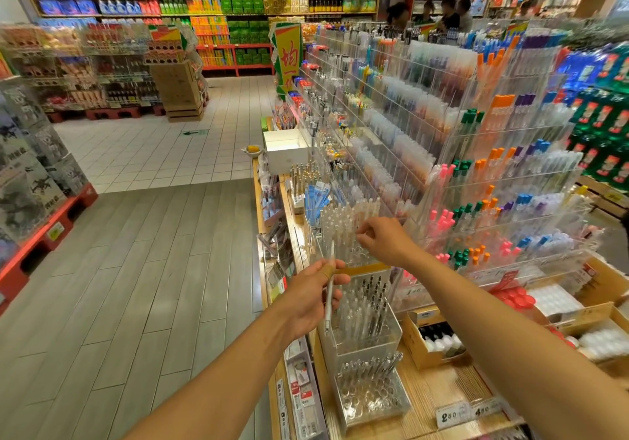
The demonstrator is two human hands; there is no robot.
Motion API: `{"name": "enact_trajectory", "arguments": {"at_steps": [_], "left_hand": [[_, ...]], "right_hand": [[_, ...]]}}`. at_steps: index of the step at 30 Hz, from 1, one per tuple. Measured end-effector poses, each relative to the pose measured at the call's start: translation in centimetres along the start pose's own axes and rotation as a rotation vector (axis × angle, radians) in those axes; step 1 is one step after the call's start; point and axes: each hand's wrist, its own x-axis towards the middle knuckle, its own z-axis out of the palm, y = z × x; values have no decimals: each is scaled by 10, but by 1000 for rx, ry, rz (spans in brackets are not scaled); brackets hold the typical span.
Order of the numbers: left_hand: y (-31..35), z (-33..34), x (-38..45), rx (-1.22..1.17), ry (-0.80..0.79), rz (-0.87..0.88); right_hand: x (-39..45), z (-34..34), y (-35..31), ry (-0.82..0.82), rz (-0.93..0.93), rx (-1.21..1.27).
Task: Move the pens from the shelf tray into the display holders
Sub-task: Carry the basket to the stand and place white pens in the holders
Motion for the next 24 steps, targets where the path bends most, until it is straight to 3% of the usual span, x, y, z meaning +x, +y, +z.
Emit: {"name": "enact_trajectory", "arguments": {"at_steps": [7,15,19,22,24], "left_hand": [[0,15,4,40,25,68],[2,30,4,55,4,115],[3,25,8,271,172,215],[9,19,11,474,436,417],[18,16,13,576,529,571]], "right_hand": [[-41,-3,-15,-313,-109,539],[-47,-9,-14,-242,-70,798],[-39,-20,-12,-31,13,861],[-32,-32,-11,164,50,771],[-28,-37,-9,261,17,638]]}}
